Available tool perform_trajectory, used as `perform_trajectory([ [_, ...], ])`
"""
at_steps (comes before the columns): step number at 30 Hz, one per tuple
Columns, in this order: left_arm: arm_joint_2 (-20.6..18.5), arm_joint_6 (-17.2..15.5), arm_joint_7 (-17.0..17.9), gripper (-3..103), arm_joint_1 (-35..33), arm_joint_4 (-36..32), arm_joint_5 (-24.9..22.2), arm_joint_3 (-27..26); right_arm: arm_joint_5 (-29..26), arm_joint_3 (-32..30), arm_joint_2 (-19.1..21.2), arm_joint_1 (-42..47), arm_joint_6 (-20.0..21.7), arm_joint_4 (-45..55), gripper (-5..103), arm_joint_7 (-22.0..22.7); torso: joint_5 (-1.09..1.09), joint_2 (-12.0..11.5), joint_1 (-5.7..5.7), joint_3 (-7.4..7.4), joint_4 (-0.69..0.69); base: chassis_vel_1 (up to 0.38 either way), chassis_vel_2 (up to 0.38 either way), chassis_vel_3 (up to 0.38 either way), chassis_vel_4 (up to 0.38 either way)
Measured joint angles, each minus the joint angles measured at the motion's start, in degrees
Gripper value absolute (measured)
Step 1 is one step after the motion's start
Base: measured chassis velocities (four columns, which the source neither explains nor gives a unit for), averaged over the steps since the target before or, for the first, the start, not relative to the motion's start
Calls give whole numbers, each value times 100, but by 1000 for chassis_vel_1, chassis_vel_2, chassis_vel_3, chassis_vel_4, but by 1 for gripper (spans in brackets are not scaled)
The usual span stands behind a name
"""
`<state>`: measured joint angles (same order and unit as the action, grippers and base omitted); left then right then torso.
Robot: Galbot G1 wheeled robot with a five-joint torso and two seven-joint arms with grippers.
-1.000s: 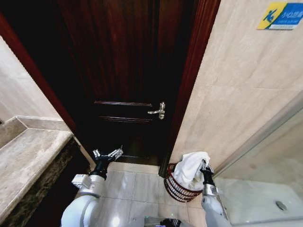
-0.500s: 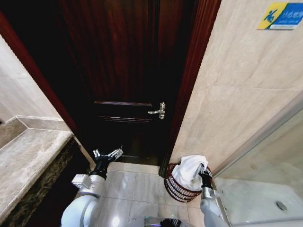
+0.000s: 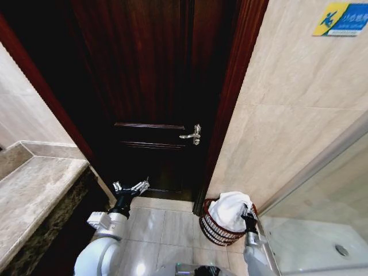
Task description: Discard the used towel into the hamper.
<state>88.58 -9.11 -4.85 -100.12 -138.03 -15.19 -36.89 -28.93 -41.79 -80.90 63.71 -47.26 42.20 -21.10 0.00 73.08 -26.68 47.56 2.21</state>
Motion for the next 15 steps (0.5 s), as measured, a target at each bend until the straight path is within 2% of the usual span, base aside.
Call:
perform_trajectory([
  [8,0,0,0,100,0,0,0,0,249,-16,91,-144,125,-435,7,-141,1,0,0,0,0,0,0,0,0],
  [15,0,0,0,100,0,0,0,0,474,-37,403,-247,766,-761,7,-325,0,0,0,0,0,0,0,0,0],
])
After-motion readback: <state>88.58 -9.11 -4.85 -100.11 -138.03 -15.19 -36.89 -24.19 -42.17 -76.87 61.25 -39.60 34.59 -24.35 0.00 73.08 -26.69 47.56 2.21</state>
